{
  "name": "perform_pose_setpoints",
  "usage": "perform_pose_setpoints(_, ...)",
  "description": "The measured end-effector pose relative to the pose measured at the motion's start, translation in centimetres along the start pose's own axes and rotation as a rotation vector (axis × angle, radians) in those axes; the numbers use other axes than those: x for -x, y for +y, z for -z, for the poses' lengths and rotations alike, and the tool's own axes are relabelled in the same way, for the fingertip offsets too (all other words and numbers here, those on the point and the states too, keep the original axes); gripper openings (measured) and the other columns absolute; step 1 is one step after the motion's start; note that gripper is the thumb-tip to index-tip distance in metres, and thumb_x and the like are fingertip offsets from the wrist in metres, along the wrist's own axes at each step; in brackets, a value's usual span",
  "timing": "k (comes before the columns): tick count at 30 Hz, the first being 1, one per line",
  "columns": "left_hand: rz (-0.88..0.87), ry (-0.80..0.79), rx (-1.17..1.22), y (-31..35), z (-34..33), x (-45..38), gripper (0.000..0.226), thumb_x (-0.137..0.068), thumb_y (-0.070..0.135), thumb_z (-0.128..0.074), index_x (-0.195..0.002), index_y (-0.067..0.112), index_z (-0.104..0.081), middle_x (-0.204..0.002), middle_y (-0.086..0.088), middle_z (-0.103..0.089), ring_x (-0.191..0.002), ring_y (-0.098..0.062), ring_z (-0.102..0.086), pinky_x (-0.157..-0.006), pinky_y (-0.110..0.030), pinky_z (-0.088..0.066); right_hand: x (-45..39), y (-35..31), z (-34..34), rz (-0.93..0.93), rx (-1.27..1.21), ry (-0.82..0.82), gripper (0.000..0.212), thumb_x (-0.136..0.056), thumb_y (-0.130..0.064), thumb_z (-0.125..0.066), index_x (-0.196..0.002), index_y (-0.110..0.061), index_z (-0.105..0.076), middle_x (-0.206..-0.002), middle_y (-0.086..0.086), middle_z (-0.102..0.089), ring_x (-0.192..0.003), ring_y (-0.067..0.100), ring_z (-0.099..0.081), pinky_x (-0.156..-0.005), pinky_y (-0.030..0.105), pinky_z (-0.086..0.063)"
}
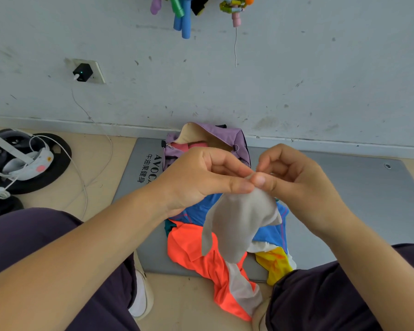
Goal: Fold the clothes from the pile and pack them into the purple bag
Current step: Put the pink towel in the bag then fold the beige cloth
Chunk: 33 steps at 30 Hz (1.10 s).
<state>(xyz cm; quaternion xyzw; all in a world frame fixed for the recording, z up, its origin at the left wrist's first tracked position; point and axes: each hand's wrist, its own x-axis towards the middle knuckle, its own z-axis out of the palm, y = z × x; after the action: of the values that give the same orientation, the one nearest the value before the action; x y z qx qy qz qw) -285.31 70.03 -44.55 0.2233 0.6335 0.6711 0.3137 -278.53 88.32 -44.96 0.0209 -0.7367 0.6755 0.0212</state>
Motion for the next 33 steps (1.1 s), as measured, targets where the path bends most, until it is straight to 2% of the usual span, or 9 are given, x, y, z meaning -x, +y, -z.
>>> perform_pose_setpoints(4,-0.028,0.098,-0.076,0.3,0.4,0.0,0.009,-0.066,0.019,-0.079,-0.073,0.023,-0.075,-0.078,0.003,-0.076,-0.074,-0.003,-0.070,-0.069,-0.014,-0.052,-0.2,0.6,0.7,-0.095,0.067,-0.124,0.016,-0.077,-0.030,-0.073,-0.084,-0.016,-0.069,-0.082,0.008,-0.071,-0.075,0.016,-0.064,-0.070,0.028,-0.053)
perform_pose_setpoints(7,-0.069,0.220,-0.176,0.5,1.6,-0.2,0.016,-0.077,0.011,-0.078,-0.074,0.025,-0.074,-0.073,0.003,-0.071,-0.056,-0.008,-0.055,-0.056,-0.023,-0.045,-0.4,1.8,0.9,-0.189,0.296,-0.229,0.016,-0.082,-0.033,-0.071,-0.087,-0.018,-0.070,-0.079,0.002,-0.070,-0.072,0.018,-0.062,-0.077,0.043,-0.054)
perform_pose_setpoints(9,-0.112,0.246,-0.254,0.7,2.4,-0.2,0.016,-0.082,0.006,-0.074,-0.080,0.022,-0.072,-0.076,0.002,-0.070,-0.051,-0.010,-0.048,-0.053,-0.024,-0.043,-0.7,2.5,1.0,-0.230,0.398,-0.211,0.015,-0.084,-0.033,-0.071,-0.086,-0.018,-0.070,-0.080,0.000,-0.069,-0.074,0.020,-0.061,-0.081,0.048,-0.052)
perform_pose_setpoints(13,-0.140,0.259,-0.475,0.7,3.6,-0.4,0.013,-0.091,0.003,-0.064,-0.086,0.015,-0.063,-0.080,0.005,-0.065,-0.052,-0.015,-0.059,-0.058,-0.020,-0.048,-1.2,2.6,1.9,-0.235,0.442,-0.103,0.008,-0.084,-0.032,-0.073,-0.083,-0.024,-0.071,-0.077,-0.008,-0.069,-0.072,0.015,-0.063,-0.078,0.035,-0.053)
perform_pose_setpoints(17,-0.054,0.184,-0.511,0.2,4.3,-0.5,0.013,-0.095,0.004,-0.057,-0.087,0.014,-0.055,-0.084,-0.011,-0.061,-0.061,-0.016,-0.065,-0.059,-0.021,-0.051,-1.3,2.6,2.4,-0.153,0.467,-0.021,0.003,-0.086,-0.026,-0.071,-0.083,-0.026,-0.072,-0.079,-0.002,-0.071,-0.078,0.023,-0.065,-0.071,0.029,-0.050)
perform_pose_setpoints(22,-0.059,0.054,-0.881,-1.4,3.9,-0.6,0.014,-0.082,0.039,-0.075,-0.093,0.032,-0.071,-0.076,0.014,-0.062,-0.070,0.000,-0.057,-0.063,-0.015,-0.041,-1.2,2.7,1.8,-0.075,0.492,-0.024,0.003,-0.087,-0.023,-0.070,-0.084,-0.024,-0.071,-0.078,0.003,-0.071,-0.078,0.029,-0.065,-0.074,0.043,-0.052)
perform_pose_setpoints(25,-0.198,0.132,-0.869,-1.8,3.4,-0.9,0.010,-0.087,0.032,-0.073,-0.087,0.023,-0.077,-0.071,0.008,-0.059,-0.070,-0.003,-0.055,-0.065,-0.023,-0.042,-1.1,2.7,1.8,-0.044,0.468,-0.028,0.002,-0.086,-0.024,-0.072,-0.084,-0.023,-0.072,-0.077,0.006,-0.070,-0.076,0.033,-0.063,-0.073,0.045,-0.051)
perform_pose_setpoints(28,-0.304,0.280,-0.793,-1.4,3.9,-1.1,0.011,-0.087,0.026,-0.071,-0.088,0.018,-0.078,-0.073,0.004,-0.062,-0.070,-0.007,-0.059,-0.066,-0.032,-0.050,-1.3,2.9,2.2,-0.051,0.471,-0.024,0.004,-0.083,-0.027,-0.075,-0.083,-0.027,-0.070,-0.076,0.011,-0.066,-0.067,0.028,-0.055,-0.064,0.035,-0.047)
perform_pose_setpoints(33,-0.329,0.477,-0.595,-0.3,5.5,-1.5,0.019,-0.090,0.016,-0.068,-0.084,0.034,-0.071,-0.076,0.005,-0.064,-0.052,-0.002,-0.058,-0.051,-0.013,-0.046,-1.9,4.0,3.9,-0.094,0.724,0.009,0.005,-0.086,-0.025,-0.073,-0.086,-0.027,-0.068,-0.072,-0.008,-0.062,-0.059,0.003,-0.050,-0.060,0.011,-0.040)
